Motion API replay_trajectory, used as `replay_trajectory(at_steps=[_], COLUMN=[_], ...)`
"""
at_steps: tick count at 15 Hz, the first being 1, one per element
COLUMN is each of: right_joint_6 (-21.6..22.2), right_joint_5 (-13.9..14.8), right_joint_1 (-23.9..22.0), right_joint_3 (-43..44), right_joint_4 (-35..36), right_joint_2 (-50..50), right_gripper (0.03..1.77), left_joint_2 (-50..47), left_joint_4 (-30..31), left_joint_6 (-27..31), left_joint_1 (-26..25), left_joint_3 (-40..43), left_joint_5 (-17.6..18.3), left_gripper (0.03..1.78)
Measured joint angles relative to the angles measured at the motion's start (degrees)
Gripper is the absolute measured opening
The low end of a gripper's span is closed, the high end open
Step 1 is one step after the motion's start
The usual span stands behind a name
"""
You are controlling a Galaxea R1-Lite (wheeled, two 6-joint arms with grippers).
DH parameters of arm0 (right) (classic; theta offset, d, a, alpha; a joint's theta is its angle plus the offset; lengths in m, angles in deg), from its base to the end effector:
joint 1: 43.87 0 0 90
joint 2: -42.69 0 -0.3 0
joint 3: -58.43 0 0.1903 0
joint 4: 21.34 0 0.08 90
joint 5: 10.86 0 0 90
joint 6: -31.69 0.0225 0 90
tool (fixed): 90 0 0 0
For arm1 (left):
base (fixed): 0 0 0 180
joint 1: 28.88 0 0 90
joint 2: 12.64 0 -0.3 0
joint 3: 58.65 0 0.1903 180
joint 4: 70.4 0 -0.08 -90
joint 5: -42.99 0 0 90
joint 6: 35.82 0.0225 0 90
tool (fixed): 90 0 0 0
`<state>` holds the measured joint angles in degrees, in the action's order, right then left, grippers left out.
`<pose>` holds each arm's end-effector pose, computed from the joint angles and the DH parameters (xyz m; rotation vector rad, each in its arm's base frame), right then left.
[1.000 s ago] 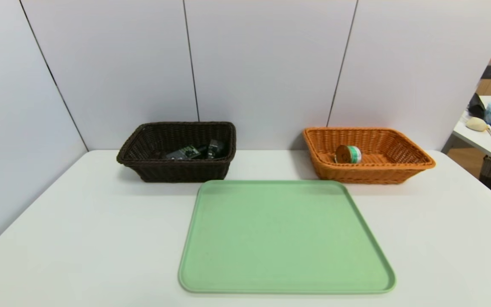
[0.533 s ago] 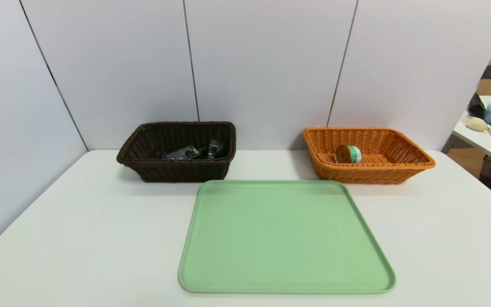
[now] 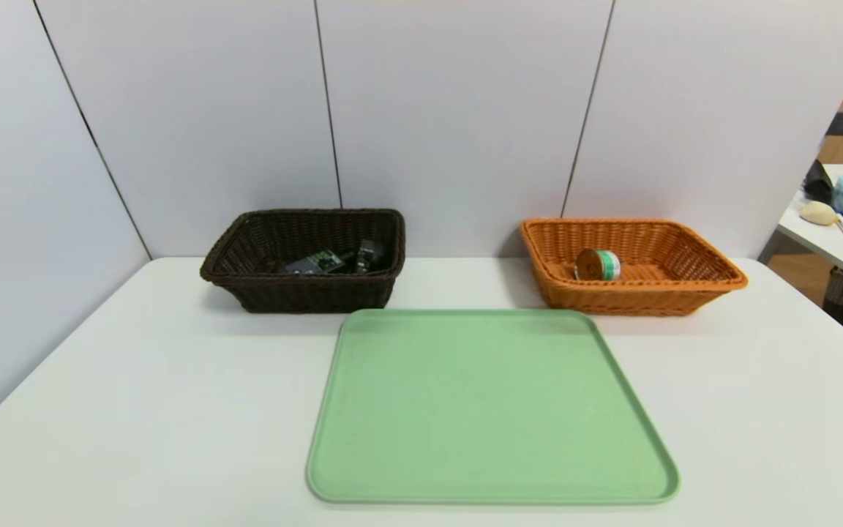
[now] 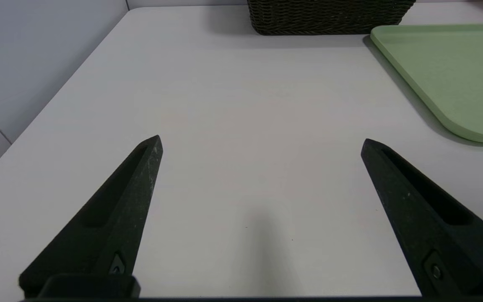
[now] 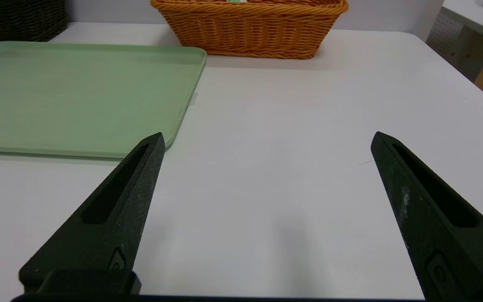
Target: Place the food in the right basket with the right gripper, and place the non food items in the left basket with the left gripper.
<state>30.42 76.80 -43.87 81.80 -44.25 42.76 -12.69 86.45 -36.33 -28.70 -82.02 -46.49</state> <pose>-0.0229 0.0009 0.0763 -0.0224 -0.0097 0.0407 -0.0229 -0.0001 0.0759 -0.0089 -0.0047 -0.0122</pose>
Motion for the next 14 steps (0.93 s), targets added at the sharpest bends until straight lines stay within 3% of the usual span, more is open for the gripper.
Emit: replay_trajectory(at_steps=[14], right_joint_6=[0.09], right_joint_5=[0.96], right_joint_1=[0.00], right_joint_3=[0.00], right_joint_4=[0.02], right_joint_2=[0.00], right_gripper=[1.69], left_joint_2=[0.00], left_joint_4=[0.02], left_joint_6=[-0.06], left_joint_1=[0.00], left_joint_3=[-0.02], left_joint_5=[-0.11], left_gripper=[1.69])
